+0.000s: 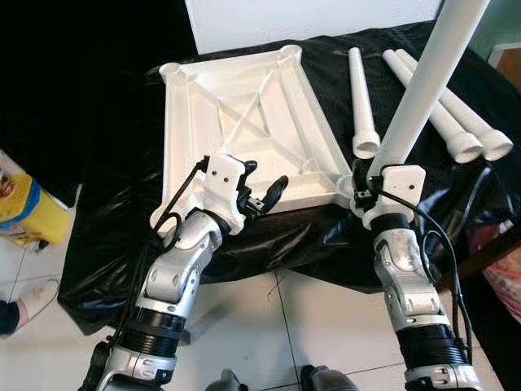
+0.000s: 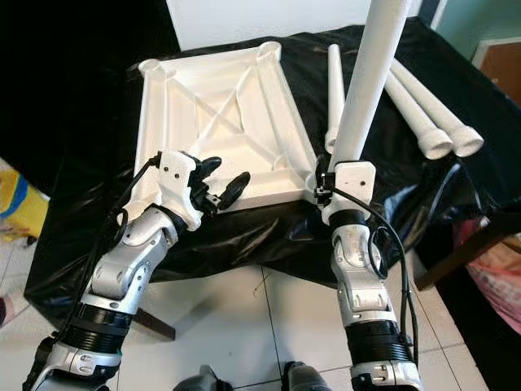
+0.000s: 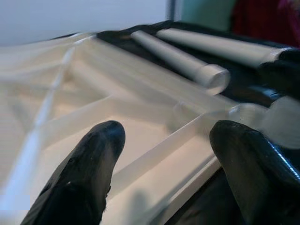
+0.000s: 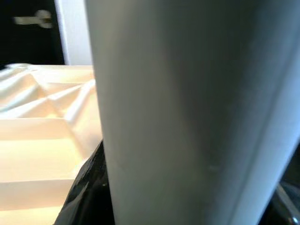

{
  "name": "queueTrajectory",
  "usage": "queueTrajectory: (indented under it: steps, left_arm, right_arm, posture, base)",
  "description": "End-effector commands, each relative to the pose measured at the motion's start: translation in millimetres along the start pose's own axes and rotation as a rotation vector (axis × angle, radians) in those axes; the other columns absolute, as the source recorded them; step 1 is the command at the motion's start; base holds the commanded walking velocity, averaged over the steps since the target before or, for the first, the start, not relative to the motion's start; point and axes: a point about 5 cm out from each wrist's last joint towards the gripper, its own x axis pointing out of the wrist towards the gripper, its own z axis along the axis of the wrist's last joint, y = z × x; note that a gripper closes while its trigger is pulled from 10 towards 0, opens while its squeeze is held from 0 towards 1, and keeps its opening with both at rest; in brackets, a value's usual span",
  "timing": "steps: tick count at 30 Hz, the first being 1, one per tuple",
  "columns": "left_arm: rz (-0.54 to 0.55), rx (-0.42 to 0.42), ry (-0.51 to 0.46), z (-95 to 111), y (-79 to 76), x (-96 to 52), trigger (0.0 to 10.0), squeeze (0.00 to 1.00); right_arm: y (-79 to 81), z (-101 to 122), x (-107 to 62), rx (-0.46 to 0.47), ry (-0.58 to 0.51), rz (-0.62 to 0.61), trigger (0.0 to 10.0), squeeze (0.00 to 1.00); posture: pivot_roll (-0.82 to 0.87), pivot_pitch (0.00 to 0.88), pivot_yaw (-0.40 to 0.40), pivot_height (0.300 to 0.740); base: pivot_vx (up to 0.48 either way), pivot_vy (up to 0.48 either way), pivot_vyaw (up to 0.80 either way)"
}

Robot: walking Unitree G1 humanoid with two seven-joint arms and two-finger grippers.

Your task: Building children table

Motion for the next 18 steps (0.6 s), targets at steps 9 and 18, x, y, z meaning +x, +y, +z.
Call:
queueTrajectory:
  steps: [9, 18]
  left_arm:
    - [-0.086, -0.04, 0.001, -0.7, -7.4, -3.7, 10.0, 0.0]
    - [-0.073, -0.073, -0.024, 4.1, -5.2, -2.8, 10.0, 0.0]
  right_arm:
    - [3.4, 3.5, 1.4, 0.0, -0.014, 0.027, 10.0, 0.0]
    - [5.0, 3.0, 1.1, 0.002, -0.014, 0.033, 10.0, 0.0]
  posture:
    - [0.03, 0.077, 0.026, 0.74]
    - [0.03, 0.069, 0.027, 0.74]
  base:
    - [0.0, 0.0, 0.0]
    - [0.0, 0.0, 0.0]
